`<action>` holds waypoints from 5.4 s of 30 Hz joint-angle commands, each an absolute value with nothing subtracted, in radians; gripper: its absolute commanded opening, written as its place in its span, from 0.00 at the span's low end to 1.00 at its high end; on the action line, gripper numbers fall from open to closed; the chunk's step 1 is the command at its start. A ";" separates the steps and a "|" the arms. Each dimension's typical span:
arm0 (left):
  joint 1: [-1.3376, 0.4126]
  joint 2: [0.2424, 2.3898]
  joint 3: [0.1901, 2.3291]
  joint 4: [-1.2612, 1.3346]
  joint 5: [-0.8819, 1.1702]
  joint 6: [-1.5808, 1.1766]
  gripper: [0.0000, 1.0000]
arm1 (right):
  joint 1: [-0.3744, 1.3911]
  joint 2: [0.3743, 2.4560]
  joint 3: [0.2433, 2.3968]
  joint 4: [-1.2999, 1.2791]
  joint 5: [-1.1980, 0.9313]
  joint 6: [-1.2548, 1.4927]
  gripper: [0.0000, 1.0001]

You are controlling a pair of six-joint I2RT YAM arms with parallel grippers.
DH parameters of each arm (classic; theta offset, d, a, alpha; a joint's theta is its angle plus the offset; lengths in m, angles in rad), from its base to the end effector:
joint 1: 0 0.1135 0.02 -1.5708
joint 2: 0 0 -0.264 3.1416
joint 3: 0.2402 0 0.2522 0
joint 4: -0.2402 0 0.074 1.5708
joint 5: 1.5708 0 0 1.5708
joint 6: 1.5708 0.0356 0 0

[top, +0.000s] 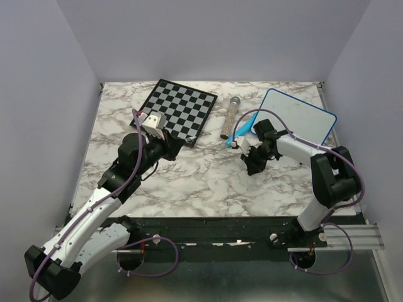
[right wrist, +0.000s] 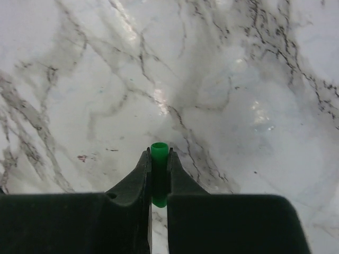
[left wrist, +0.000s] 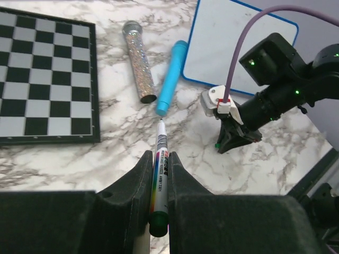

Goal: Write a sentence on the whiteboard
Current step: Put down the pen cap at the center of the board, then pick up the whiteboard from the whiteboard stand.

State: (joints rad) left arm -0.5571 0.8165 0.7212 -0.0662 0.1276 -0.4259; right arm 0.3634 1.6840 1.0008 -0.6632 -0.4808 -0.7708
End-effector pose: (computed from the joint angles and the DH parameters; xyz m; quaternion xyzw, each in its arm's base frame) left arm 0.1645 -0.1078 0.3247 0.0911 0.7559 -0.3479 0.5470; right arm 0.2756 0.1224 0.1648 -0.5409 0.7997 0.2097 0.1544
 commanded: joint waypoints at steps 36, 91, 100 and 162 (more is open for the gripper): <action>-0.511 0.657 0.689 -0.230 0.230 -0.146 0.00 | -0.516 1.152 1.032 -0.874 -0.916 -0.695 0.77; -0.443 0.646 0.661 -0.201 0.273 -0.152 0.00 | -0.650 1.862 1.267 -0.544 -1.103 -0.624 0.35; -0.443 0.649 0.660 -0.202 0.275 -0.152 0.00 | -0.650 1.775 1.278 -0.663 -1.144 -0.756 0.07; -0.443 0.664 0.655 -0.198 0.296 -0.155 0.00 | -0.710 1.773 1.333 -0.606 -1.304 -0.529 0.59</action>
State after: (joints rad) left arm -0.4507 0.6632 0.6632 -0.2188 0.2783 -0.1577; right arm -0.6945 1.8122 1.3266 -0.6350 -1.2259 -0.5491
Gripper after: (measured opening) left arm 0.186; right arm 0.628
